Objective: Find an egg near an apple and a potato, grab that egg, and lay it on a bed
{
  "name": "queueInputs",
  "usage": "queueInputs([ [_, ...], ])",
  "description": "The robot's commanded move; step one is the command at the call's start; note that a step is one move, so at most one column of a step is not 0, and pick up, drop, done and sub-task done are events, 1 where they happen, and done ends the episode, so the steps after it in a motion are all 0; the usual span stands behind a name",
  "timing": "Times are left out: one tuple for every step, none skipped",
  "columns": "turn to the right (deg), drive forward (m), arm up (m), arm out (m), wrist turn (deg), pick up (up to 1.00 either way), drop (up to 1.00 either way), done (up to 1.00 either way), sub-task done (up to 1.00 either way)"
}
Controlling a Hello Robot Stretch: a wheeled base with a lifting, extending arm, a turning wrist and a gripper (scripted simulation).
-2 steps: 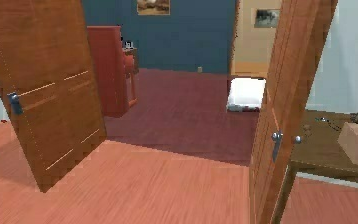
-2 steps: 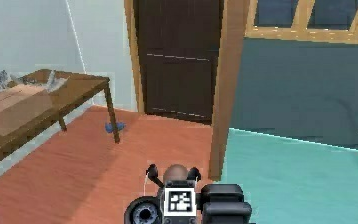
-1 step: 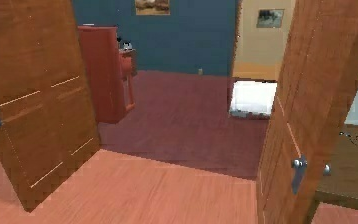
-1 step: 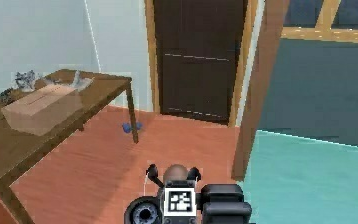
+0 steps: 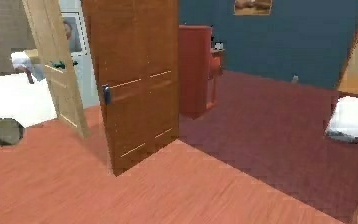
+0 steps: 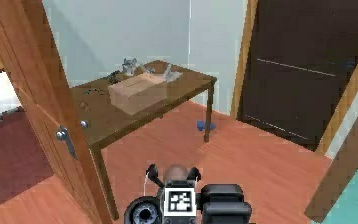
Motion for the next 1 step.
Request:
queueInputs([
  [0.0, 0.5, 0.0, 0.0, 0.0, 0.0, 0.0, 0.0, 0.0],
])
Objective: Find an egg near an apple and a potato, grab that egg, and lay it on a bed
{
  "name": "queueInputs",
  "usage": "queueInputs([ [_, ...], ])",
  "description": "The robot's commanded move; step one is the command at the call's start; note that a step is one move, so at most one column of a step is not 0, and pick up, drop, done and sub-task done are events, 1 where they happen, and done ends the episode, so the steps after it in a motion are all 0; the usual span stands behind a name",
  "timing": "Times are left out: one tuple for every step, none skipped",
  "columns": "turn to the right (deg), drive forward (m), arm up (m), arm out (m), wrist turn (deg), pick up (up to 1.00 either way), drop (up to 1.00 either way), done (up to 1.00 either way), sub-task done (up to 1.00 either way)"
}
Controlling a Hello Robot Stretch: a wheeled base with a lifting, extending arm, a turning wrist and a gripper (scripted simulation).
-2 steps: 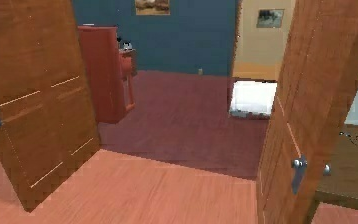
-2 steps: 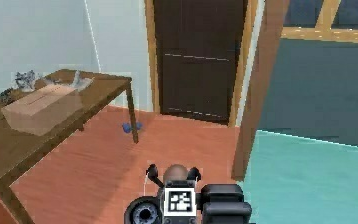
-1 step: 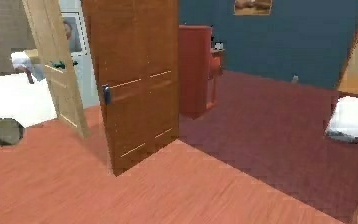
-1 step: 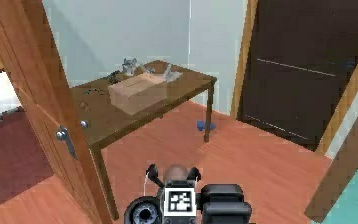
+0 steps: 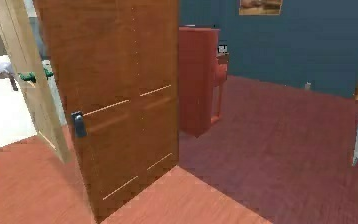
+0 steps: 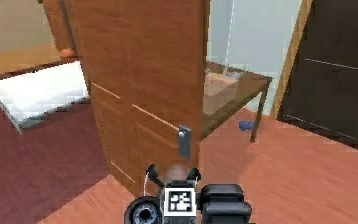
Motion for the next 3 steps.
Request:
queueInputs([
  [36.0, 0.0, 0.0, 0.0, 0.0, 0.0, 0.0, 0.0, 0.0],
  [0.0, 1.0, 0.0, 0.0, 0.0, 0.0, 0.0, 0.0, 0.0],
  [0.0, 1.0, 0.0, 0.0, 0.0, 0.0, 0.0, 0.0, 0.0],
])
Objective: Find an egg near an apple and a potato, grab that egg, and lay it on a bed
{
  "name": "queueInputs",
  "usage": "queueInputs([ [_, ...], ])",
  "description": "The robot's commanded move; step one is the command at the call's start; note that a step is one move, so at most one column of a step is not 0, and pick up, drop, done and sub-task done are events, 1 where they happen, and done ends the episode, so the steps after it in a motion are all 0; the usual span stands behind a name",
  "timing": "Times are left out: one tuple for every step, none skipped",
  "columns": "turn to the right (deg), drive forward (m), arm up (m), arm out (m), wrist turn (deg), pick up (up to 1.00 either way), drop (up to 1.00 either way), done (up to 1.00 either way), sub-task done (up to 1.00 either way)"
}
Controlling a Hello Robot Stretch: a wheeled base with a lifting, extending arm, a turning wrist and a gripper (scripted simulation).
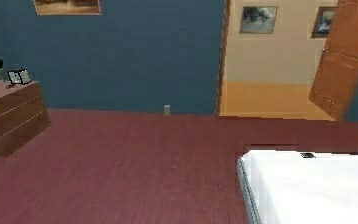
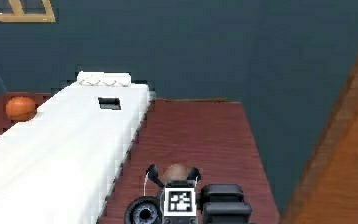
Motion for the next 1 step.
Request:
queueInputs([
  [3.0, 0.0, 0.0, 0.0, 0.0, 0.0, 0.0, 0.0, 0.0],
])
